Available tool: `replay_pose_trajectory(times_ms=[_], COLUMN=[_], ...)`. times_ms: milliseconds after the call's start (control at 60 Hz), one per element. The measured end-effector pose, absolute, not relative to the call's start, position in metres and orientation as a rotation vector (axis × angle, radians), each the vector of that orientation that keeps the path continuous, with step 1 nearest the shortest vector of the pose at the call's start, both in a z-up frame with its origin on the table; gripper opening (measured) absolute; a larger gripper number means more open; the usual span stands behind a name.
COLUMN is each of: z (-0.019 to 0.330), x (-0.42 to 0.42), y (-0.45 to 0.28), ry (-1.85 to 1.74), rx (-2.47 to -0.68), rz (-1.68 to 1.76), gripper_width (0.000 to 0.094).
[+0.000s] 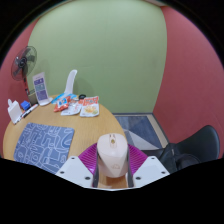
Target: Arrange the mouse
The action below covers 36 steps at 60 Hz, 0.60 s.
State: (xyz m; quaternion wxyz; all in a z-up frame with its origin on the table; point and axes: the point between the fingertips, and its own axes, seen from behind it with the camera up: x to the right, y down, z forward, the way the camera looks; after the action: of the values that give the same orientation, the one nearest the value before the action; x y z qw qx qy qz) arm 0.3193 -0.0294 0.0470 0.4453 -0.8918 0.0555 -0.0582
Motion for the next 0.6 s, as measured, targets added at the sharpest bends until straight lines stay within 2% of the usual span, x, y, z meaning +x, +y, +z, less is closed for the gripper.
replay_pose_trajectory(times_ms=[217,267,317,367,417,600], z=[0.202,0.229,0.240,0.233,0.208,0.071], x=[0.290,0.266,0.235,0.198,0.163,0.068], y=[-0.013,-0.009,-0.003,0.003,0.004,0.007], ry=[0.235,0.230,0.221,0.208,0.185,0.096], rx=[-1.980,-1.938,-1.921,-1.927,-1.964,-2.151], rz=[-0.183,-0.167,-0.130,-0.090,-0.063,-0.022], gripper_width=[0.0379,0.0376,0.0377,0.0377,0.0376,0.0382])
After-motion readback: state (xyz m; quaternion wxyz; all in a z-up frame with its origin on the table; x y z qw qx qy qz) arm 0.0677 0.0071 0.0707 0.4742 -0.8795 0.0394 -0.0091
